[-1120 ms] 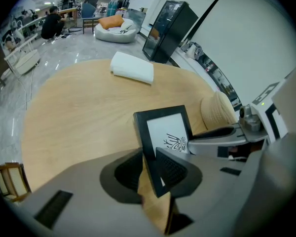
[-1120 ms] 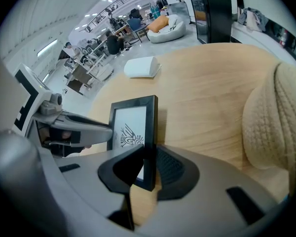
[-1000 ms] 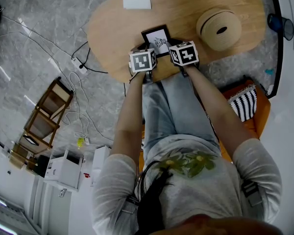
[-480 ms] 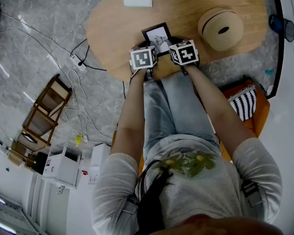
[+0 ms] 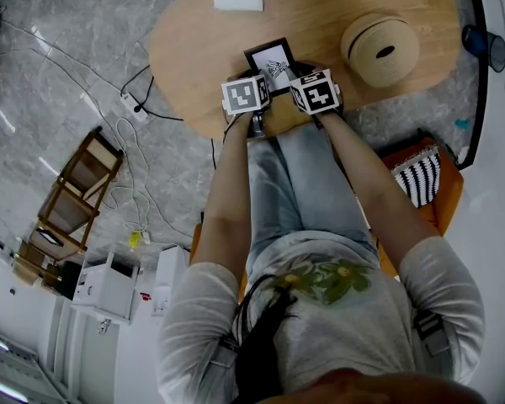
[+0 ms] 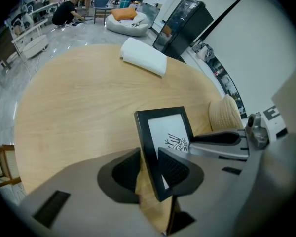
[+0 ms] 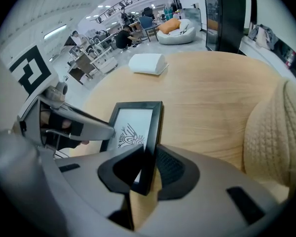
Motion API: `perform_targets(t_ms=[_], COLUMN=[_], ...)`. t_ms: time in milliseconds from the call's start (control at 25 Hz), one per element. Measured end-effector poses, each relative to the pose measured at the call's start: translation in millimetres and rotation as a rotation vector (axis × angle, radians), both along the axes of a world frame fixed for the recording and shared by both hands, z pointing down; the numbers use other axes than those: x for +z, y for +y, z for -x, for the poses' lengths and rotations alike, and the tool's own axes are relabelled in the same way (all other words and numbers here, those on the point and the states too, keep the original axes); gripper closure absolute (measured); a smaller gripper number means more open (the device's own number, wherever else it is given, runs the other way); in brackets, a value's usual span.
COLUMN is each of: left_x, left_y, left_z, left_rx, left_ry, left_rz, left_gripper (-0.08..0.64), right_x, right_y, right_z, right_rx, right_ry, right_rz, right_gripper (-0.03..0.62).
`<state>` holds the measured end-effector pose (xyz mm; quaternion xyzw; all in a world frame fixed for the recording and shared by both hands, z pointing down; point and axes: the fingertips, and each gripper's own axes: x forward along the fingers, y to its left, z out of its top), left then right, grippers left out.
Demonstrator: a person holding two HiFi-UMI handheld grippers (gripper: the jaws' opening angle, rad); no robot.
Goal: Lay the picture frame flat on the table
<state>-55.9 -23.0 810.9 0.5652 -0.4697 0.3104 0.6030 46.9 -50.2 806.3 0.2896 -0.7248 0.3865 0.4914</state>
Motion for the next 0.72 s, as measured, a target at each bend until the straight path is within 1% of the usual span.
perform_targets(t_ms=[120, 200, 360, 520, 720], left_x=[-1.9, -5.2, -15.9, -32.9, -69.7], left_y=[1.0, 0.0, -6.2, -14.5, -20.1], left_z=[0.9, 0.4, 2.1, 9.3, 10.5], left_rx=[0.000, -0.002, -0.029, -0.026, 0.003], left_ry=[-0.024, -0.026, -0.021, -0.045, -0.050], left_rz=[-0.005, -0.019, -0.078, -0.147, -0.219], left_gripper=[0.436, 0.432, 0.377, 0.371, 0.371], right_x=[-3.6, -7.3, -15.1, -29.1, -60.5], right_y=[-2.7, -5.6, -7.9, -12.1, -18.6], right_z=[2.1, 4.2, 10.6, 18.7, 22.4], right_rx=[0.006, 0.017, 0.019, 0.014, 0.047], right_ry=[-0.008, -0.017, -0.040, -0.056, -0.081], right_rz=[-0.031, -0.049, -0.054, -0.069, -0.115], right_gripper=[0.505, 0.505, 0.499, 0.499, 0.520])
